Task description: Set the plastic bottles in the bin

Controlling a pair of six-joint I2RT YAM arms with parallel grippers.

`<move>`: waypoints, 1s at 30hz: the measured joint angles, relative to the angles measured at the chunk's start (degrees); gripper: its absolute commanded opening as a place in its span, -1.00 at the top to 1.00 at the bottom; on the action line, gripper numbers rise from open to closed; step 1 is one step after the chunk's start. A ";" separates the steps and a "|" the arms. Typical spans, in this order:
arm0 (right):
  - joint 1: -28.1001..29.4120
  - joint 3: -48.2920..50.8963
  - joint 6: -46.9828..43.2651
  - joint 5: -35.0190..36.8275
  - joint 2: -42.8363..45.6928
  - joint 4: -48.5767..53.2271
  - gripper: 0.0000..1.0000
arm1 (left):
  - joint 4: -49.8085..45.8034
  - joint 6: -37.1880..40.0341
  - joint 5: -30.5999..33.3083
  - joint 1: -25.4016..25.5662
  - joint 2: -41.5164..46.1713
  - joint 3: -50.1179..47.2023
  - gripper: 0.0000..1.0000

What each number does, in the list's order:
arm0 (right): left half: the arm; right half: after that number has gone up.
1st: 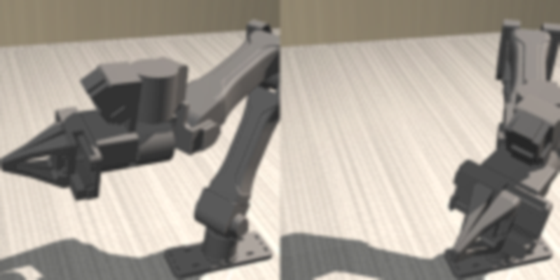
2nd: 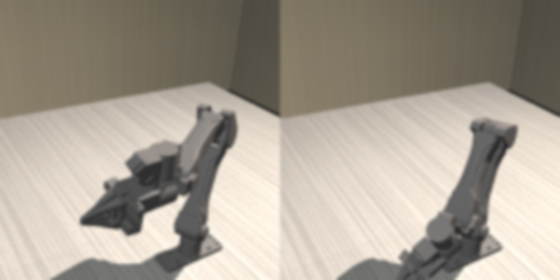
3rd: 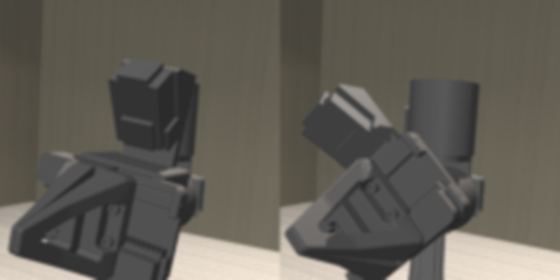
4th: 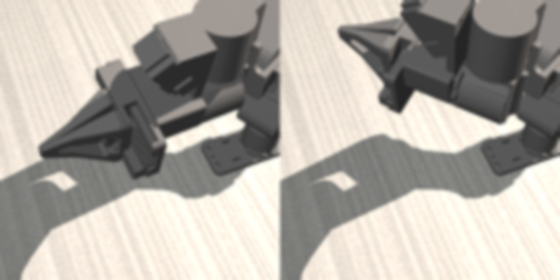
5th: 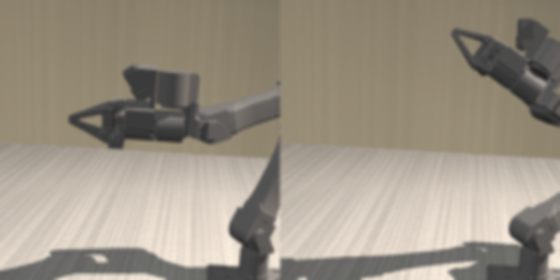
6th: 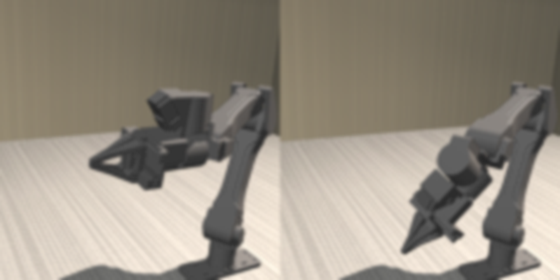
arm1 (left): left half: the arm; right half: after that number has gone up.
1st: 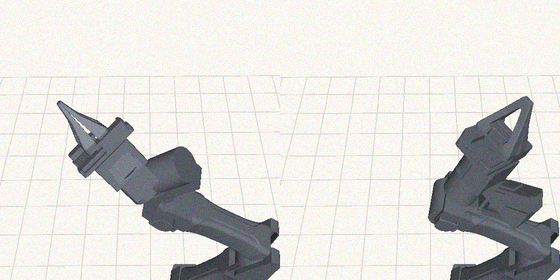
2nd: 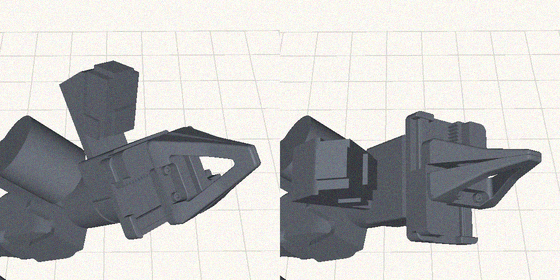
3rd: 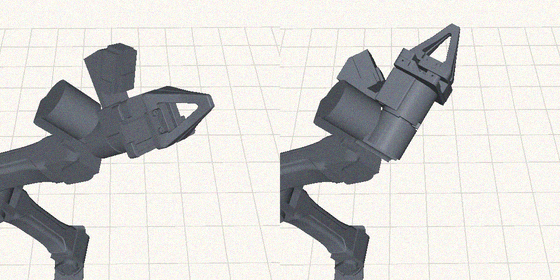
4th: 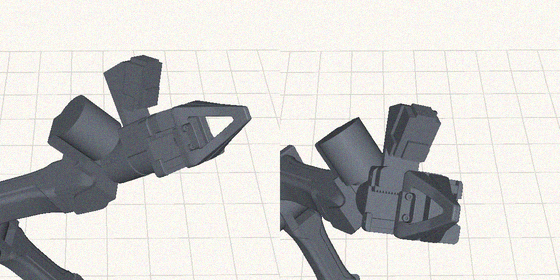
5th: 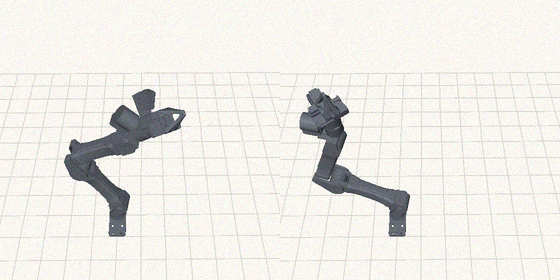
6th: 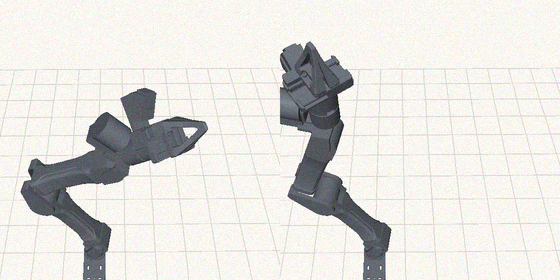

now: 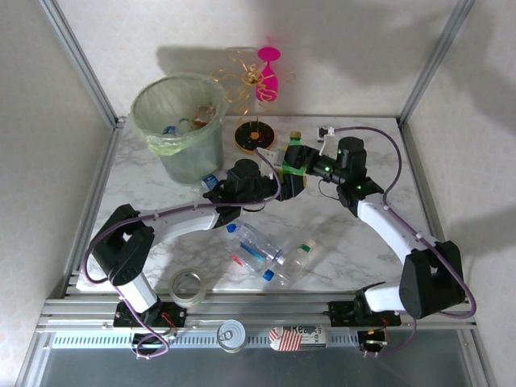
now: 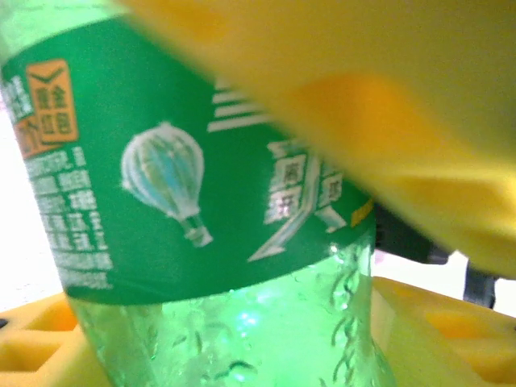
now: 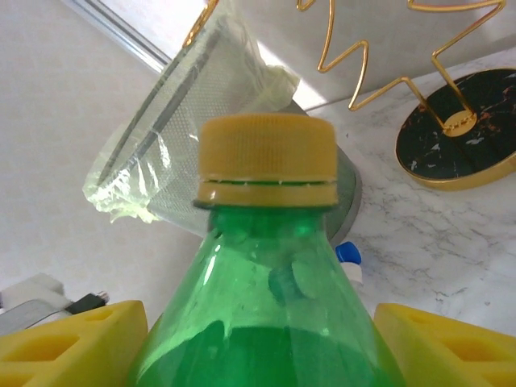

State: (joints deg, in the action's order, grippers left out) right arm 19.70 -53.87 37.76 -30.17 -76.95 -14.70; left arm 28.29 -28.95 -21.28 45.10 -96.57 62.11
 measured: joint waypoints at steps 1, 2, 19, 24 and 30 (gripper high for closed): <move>-0.28 0.00 0.00 0.35 0.52 0.20 -0.57 | 0.02 0.00 0.55 -0.20 0.00 -0.02 -0.10; -0.63 0.00 -0.02 0.63 1.09 0.42 -0.59 | 0.02 -0.02 1.05 -0.20 0.00 -0.07 -0.10; -3.72 5.90 -0.74 6.49 5.68 2.14 -0.82 | -6.60 3.78 7.98 -6.84 8.46 -1.70 -0.06; -3.48 8.22 -0.44 6.34 4.42 2.12 -0.98 | -13.40 9.05 12.63 -11.37 11.15 4.96 -0.06; -2.03 8.35 -0.50 6.60 3.45 2.14 -0.98 | -20.81 14.10 19.39 -18.23 13.46 13.62 -0.07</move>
State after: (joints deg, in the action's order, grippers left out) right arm 17.67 -45.52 37.26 -23.57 -73.49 -12.56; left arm 7.49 -14.85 -1.89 26.87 -83.11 75.72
